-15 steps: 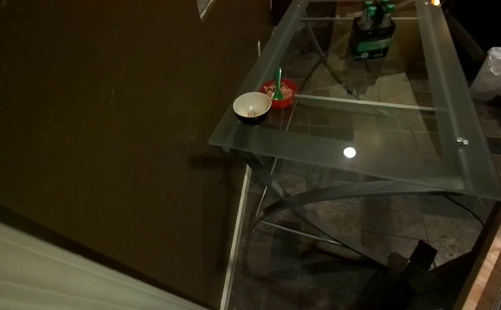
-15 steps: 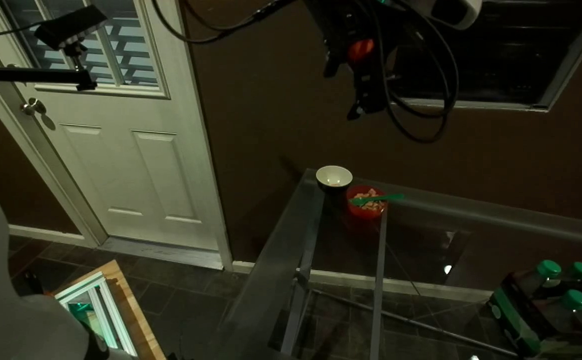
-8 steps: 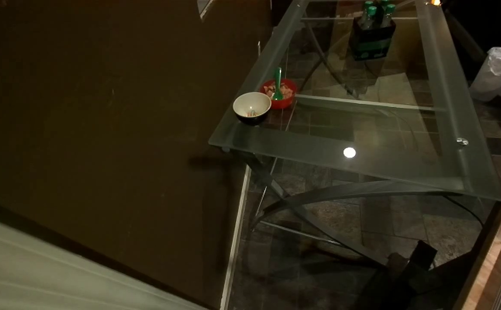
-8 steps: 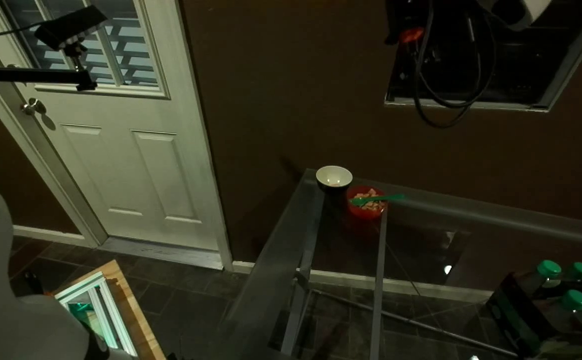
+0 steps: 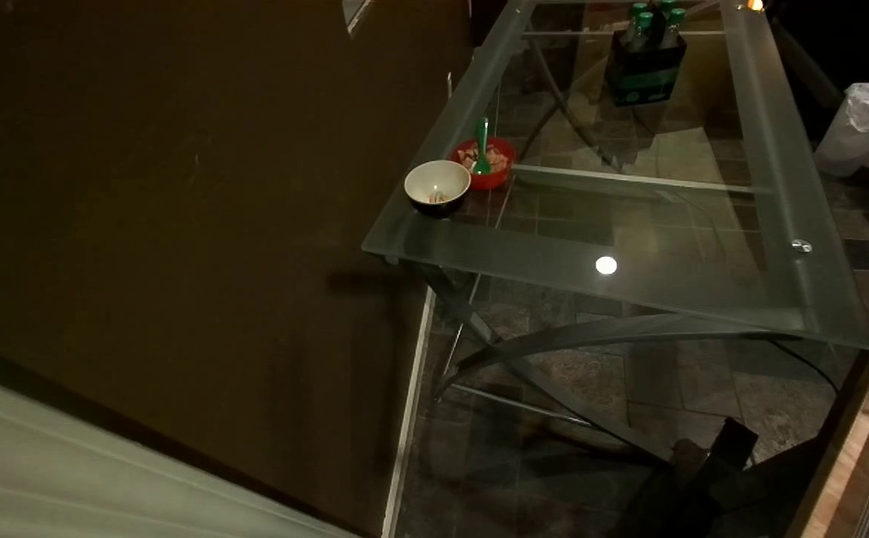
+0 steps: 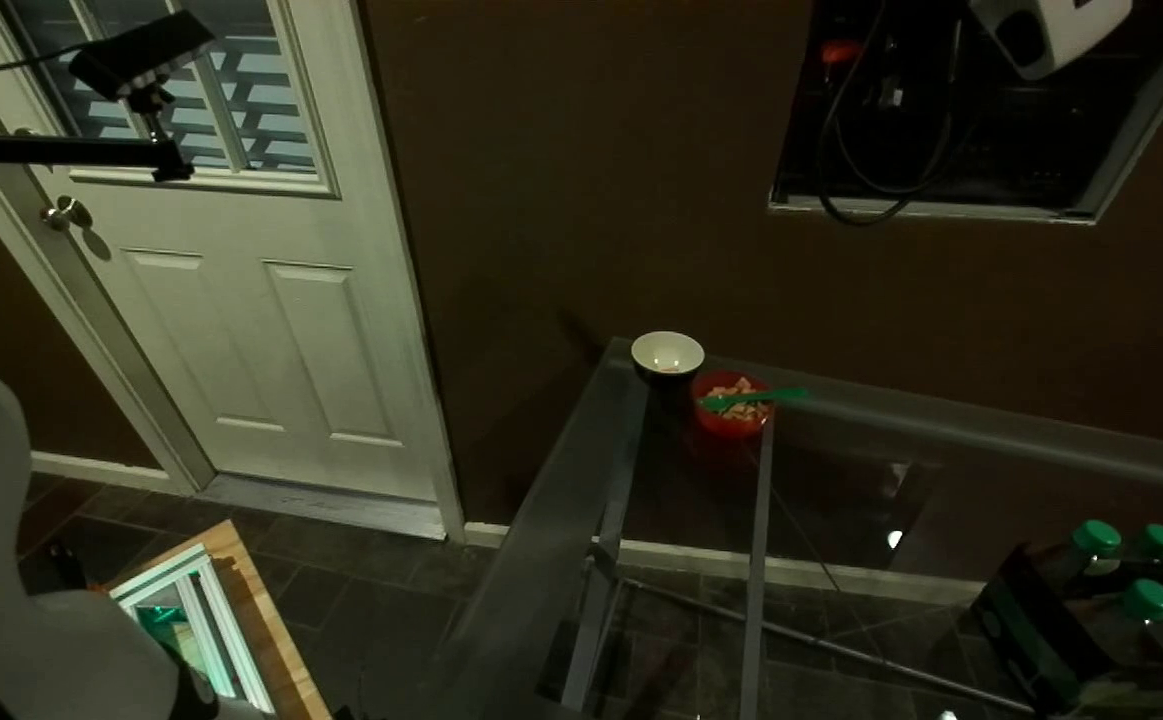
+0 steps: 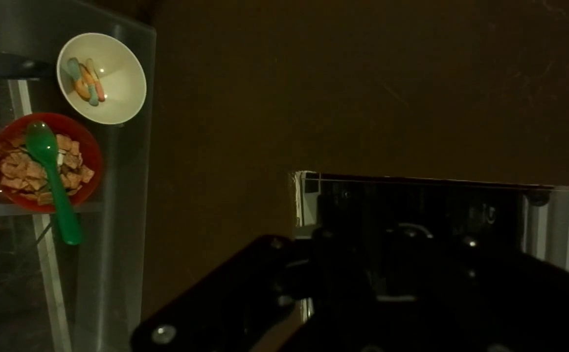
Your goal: Press a button on the black machine in the wall
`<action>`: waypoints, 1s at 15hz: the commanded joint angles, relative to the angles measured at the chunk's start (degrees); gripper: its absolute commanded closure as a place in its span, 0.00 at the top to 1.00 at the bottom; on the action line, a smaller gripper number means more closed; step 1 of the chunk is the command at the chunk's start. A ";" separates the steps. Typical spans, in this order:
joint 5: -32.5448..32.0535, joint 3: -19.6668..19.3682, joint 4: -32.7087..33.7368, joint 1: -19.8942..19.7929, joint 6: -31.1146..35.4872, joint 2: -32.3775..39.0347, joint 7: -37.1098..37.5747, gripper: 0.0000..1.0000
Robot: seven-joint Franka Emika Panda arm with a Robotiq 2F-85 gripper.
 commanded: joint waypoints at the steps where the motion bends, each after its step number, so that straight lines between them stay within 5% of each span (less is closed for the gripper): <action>1: -0.34 1.28 0.27 -1.31 -0.05 -0.04 0.19 0.18; 3: -0.33 1.25 0.27 -1.41 -0.06 -0.08 0.17 0.18; 4: -0.33 1.25 0.27 -1.42 -0.06 -0.09 0.16 0.05; 6: 4.41 2.16 3.16 -1.88 1.71 3.58 -1.93 0.00; 15: 21.84 10.12 18.89 -0.54 11.16 15.93 -2.25 0.00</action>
